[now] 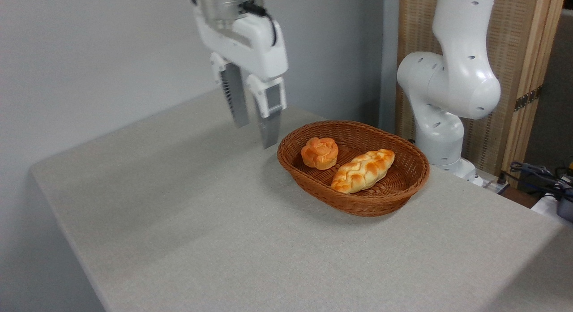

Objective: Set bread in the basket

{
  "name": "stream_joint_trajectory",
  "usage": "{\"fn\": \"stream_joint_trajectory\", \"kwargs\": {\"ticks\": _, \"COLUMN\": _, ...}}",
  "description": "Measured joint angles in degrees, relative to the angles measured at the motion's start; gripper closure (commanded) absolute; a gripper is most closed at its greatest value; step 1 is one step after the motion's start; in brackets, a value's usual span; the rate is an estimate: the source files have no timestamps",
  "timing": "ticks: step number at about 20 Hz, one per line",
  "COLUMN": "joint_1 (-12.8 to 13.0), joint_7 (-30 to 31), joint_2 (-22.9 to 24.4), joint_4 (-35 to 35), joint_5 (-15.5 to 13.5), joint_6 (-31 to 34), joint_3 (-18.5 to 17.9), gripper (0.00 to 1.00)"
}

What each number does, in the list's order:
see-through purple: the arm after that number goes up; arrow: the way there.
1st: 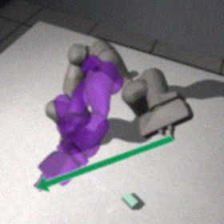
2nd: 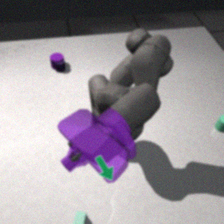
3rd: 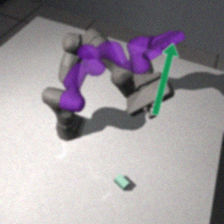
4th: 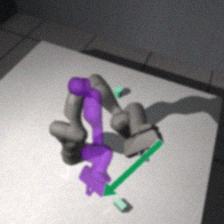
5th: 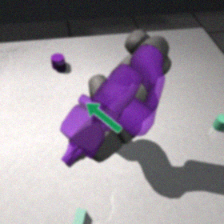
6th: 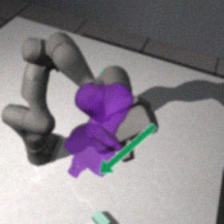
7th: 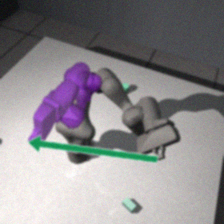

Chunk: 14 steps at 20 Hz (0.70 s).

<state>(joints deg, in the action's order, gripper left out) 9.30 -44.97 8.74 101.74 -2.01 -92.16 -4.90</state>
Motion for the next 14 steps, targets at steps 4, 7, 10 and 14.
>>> {"fn": "stream_joint_trajectory", "kwargs": {"ticks": 4, "joint_1": -1.6, "joint_7": 0.0, "joint_2": -3.9, "joint_4": -4.2, "joint_5": 0.0, "joint_6": 0.0, "joint_3": 1.4, "gripper": 0.0}}
{"fn": "stream_joint_trajectory", "kwargs": {"ticks": 7, "joint_1": -5.6, "joint_7": 0.0, "joint_2": -5.0, "joint_4": -5.8, "joint_5": 0.0, "joint_6": 0.0, "joint_3": 5.7, "gripper": 0.0}}
{"fn": "stream_joint_trajectory", "kwargs": {"ticks": 10, "joint_1": -6.7, "joint_7": 0.0, "joint_2": -5.3, "joint_4": -6.4, "joint_5": 0.0, "joint_6": 0.0, "joint_3": 6.7, "gripper": 0.0}}
{"fn": "stream_joint_trajectory", "kwargs": {"ticks": 14, "joint_1": -6.8, "joint_7": 0.9, "joint_2": -5.4, "joint_4": -6.5, "joint_5": 0.0, "joint_6": 0.0, "joint_3": 6.8, "gripper": 0.0}}
